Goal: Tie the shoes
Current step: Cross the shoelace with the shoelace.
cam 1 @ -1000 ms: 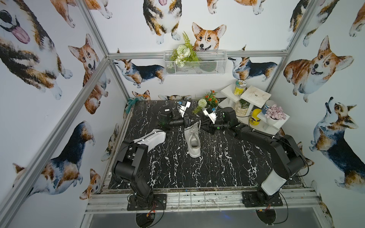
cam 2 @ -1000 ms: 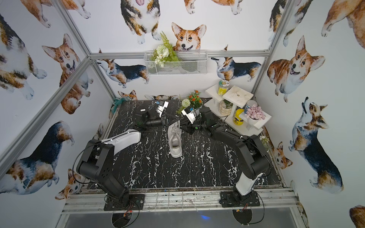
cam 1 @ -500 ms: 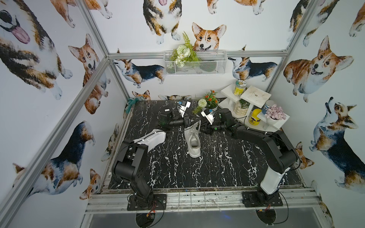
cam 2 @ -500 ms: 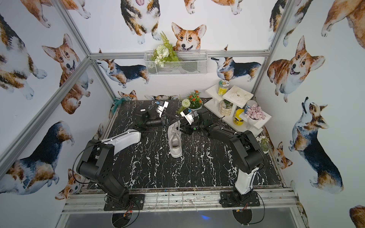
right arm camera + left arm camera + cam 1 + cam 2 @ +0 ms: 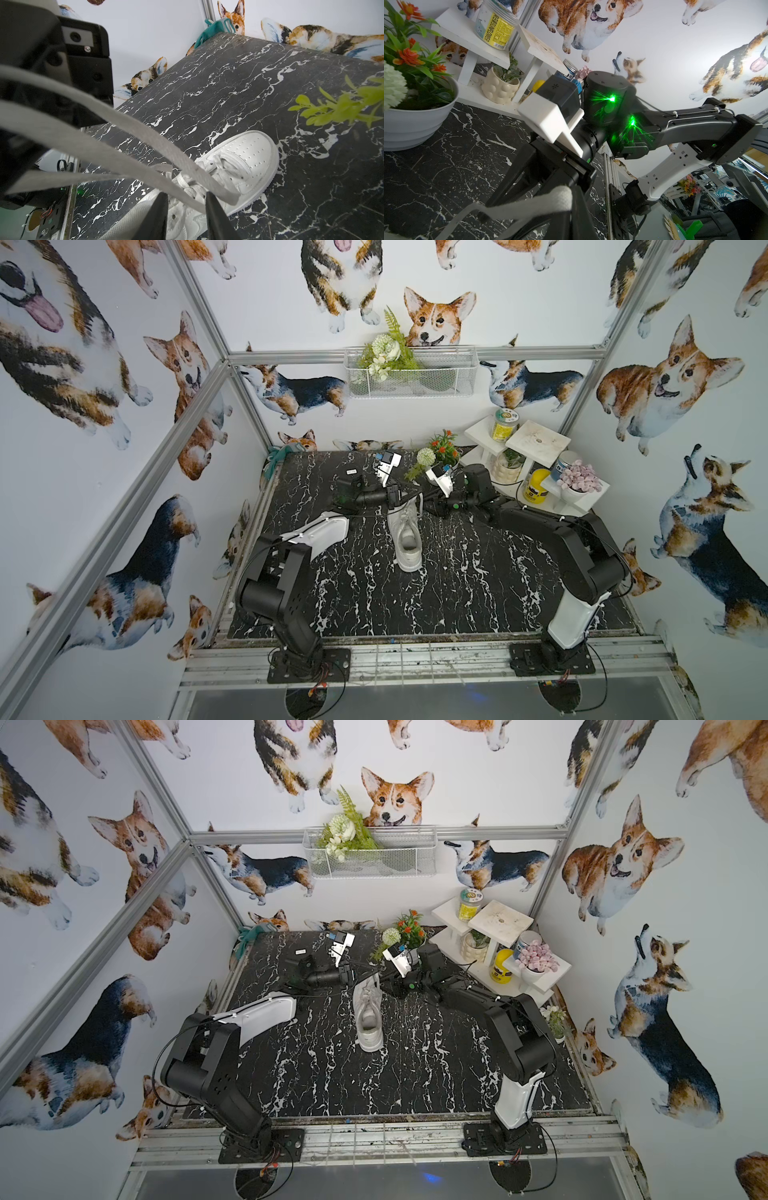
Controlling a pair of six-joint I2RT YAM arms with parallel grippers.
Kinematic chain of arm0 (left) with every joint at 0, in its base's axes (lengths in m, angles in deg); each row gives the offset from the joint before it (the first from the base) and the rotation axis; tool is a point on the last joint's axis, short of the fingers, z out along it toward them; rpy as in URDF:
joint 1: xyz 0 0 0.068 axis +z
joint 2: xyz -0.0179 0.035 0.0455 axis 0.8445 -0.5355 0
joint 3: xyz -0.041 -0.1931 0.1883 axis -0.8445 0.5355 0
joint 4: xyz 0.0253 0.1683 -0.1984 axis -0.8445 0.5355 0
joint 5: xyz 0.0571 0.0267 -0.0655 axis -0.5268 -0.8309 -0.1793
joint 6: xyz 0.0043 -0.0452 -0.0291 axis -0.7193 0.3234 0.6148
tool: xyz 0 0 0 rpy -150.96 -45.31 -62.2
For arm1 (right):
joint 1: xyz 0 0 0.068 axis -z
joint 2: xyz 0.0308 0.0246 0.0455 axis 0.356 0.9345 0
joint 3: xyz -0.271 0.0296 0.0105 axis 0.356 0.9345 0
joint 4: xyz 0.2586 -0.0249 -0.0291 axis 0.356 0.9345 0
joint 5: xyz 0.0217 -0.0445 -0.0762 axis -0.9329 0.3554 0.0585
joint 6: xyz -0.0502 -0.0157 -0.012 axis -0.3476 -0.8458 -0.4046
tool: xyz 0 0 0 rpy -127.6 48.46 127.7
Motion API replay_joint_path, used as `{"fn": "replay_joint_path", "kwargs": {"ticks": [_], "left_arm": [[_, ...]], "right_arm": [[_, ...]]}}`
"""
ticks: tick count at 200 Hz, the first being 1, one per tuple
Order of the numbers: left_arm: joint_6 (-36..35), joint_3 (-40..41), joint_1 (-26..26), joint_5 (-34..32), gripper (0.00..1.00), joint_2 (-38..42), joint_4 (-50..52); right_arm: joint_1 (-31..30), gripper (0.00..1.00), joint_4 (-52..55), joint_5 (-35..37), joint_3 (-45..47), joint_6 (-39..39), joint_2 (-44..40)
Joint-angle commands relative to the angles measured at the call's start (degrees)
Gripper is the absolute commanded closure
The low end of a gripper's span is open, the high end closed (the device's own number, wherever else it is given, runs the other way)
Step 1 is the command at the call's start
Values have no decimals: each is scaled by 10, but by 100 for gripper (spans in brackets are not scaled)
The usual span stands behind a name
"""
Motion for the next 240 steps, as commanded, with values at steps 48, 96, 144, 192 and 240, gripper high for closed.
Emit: {"fn": "replay_joint_path", "kwargs": {"ticks": [48,96,144,192,240], "left_arm": [[-1,-5,1,7,97,3,-10],[-1,-5,0,5,97,3,-8],[-2,-8,1,-5,97,-2,-1],[9,-14,1,-6,97,-18,-13],[9,-15,0,-10,97,-23,-18]], "right_arm": [[-16,65,-18,-13,-26,7,31],[-16,82,-3,-11,-19,-6,24],[13,100,28,12,21,-27,-44],[25,100,80,17,30,-49,-107],[16,100,102,14,25,-41,-138]]}}
